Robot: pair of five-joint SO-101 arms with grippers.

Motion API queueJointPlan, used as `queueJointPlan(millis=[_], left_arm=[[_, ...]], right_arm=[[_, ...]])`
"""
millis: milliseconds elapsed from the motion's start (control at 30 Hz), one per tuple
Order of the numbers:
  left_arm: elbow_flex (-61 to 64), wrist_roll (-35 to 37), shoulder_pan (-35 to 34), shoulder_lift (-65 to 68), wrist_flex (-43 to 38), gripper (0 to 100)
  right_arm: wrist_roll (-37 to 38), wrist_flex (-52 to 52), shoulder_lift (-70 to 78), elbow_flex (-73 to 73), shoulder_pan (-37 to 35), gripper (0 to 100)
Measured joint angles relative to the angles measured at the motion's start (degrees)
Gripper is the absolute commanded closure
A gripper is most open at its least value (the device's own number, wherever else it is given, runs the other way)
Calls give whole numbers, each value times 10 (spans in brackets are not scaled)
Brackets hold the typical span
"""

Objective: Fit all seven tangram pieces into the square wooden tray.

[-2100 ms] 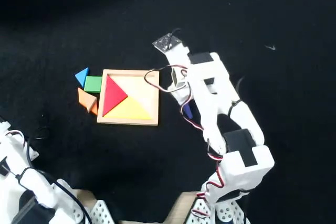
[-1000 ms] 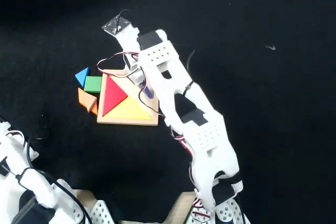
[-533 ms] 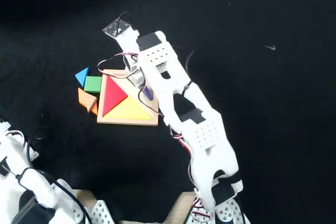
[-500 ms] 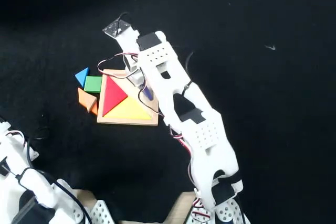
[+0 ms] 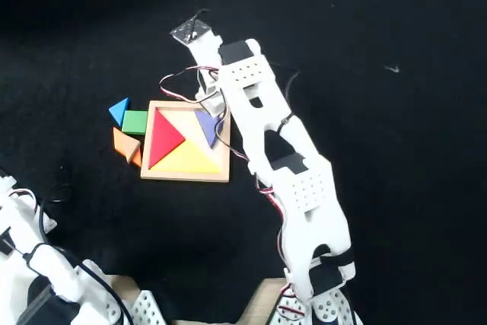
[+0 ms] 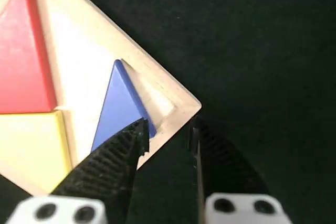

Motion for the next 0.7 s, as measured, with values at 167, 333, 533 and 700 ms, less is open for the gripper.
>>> queueJointPlan(millis=[167, 333, 533, 700], left_arm=[[0, 0, 0, 0, 0, 970], [0, 0, 0, 0, 0, 970], [0, 0, 0, 0, 0, 970], [0, 0, 0, 0, 0, 970]], right_arm=[[3, 40, -11, -18, -4, 992], [4, 55, -23, -8, -51, 988], [4, 54, -6, -4, -64, 988], [4, 47, 26, -2, -51, 988]])
